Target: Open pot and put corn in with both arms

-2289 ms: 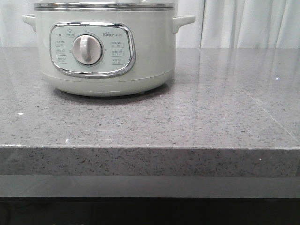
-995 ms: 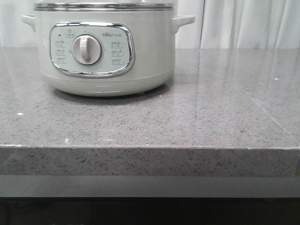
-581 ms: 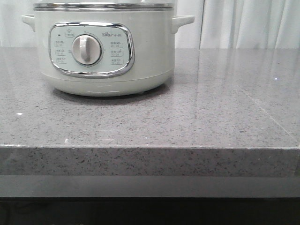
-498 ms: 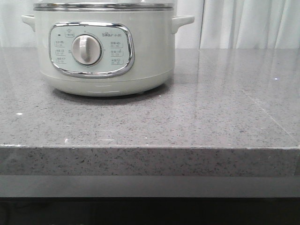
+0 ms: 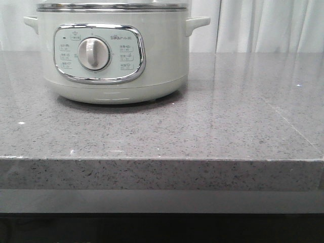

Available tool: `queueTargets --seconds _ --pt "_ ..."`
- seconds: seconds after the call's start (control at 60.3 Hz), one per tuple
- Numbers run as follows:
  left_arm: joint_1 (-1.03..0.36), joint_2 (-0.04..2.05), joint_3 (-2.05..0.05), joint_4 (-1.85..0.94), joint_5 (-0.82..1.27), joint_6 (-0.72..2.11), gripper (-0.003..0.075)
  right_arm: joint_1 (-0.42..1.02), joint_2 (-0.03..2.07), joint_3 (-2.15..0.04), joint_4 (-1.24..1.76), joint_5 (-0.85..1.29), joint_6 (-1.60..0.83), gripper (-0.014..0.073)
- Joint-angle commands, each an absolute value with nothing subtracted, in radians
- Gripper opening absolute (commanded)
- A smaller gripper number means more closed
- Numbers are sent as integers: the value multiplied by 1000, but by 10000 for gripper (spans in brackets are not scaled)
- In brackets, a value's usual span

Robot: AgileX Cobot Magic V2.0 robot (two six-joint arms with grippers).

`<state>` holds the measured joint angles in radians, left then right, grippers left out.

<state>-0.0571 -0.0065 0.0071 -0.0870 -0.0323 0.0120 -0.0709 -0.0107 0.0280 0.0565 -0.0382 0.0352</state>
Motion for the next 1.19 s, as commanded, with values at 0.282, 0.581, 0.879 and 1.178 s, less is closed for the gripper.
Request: queueTargets --seconds 0.282,0.581,0.879,1.178 --pt "-62 -21 20 -86 -106 0 -20 -15 -31 17 0 -115 38 -120" --pt "-62 -21 20 -86 -106 0 -20 4 -31 17 8 -115 50 -120" --pt "-62 -21 20 -86 -106 0 -20 8 -31 17 7 -116 76 -120" --pt "-62 -21 20 -86 -106 0 -20 8 -31 17 7 -116 76 -120"
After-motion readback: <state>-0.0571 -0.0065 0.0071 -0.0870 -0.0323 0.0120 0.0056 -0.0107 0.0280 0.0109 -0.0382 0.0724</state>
